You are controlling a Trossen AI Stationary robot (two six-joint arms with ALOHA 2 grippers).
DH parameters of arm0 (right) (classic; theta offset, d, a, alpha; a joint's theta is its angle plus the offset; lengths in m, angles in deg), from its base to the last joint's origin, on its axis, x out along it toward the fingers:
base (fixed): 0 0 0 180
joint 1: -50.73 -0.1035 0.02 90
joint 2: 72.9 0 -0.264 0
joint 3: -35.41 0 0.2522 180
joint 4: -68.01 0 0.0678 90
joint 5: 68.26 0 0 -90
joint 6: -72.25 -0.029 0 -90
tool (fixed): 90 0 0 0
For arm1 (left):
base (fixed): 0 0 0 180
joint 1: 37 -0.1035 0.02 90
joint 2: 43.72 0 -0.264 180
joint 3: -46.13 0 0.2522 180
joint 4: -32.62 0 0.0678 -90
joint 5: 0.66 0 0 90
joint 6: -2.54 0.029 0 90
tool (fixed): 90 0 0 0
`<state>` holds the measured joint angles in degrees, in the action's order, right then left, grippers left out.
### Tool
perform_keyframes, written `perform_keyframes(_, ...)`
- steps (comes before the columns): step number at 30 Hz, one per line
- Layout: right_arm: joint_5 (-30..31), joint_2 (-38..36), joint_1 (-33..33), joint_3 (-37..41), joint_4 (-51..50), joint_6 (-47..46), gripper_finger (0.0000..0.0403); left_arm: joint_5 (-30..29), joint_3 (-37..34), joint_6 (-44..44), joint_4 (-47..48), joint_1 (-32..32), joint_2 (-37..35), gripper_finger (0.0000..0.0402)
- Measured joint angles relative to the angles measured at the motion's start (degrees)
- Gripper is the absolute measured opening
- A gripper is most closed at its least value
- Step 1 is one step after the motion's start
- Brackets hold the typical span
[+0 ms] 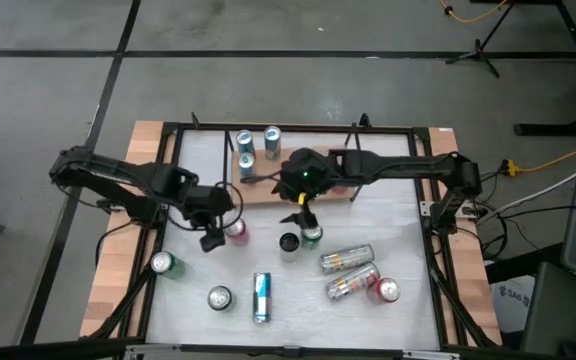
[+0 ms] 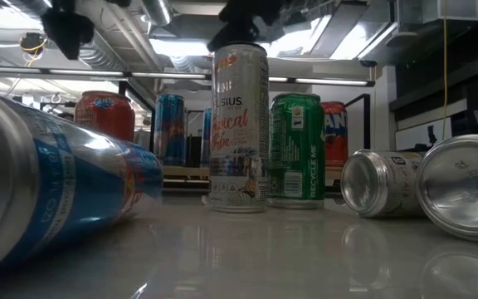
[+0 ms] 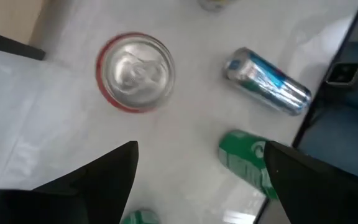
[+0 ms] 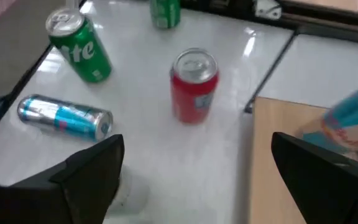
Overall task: Sort soda cans
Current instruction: Put the orange soda can on the shelf and align with the other orange soda can
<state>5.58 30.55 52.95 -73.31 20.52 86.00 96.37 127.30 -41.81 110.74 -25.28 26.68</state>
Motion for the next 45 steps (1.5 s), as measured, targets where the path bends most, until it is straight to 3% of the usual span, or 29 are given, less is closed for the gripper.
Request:
perform_keyframes(8, 2.86, 5.92, -1.28, 0.00, 9.85, -3.47, 0.0397, -13.48, -2.83, -5.55, 0.40, 9.07, 1.49, 0.0335)
perform_keyframes(15, 11.42, 10.42, -1.08, 0.00, 14.10, -6.25, 0.0397, -20.88, -8.61, -16.89, 0.37, 13.53, 1.67, 0.0335)
perform_keyframes(25, 17.17, 15.18, -1.09, 0.01, 19.26, -6.42, 0.0397, -23.10, -15.93, -23.13, -2.17, 12.96, 1.67, 0.0335)
perform_keyframes(45, 16.67, 18.11, -3.48, 0.02, 23.68, -6.03, 0.0397, -28.51, -17.21, -23.10, -5.61, 8.67, 1.65, 0.0335)
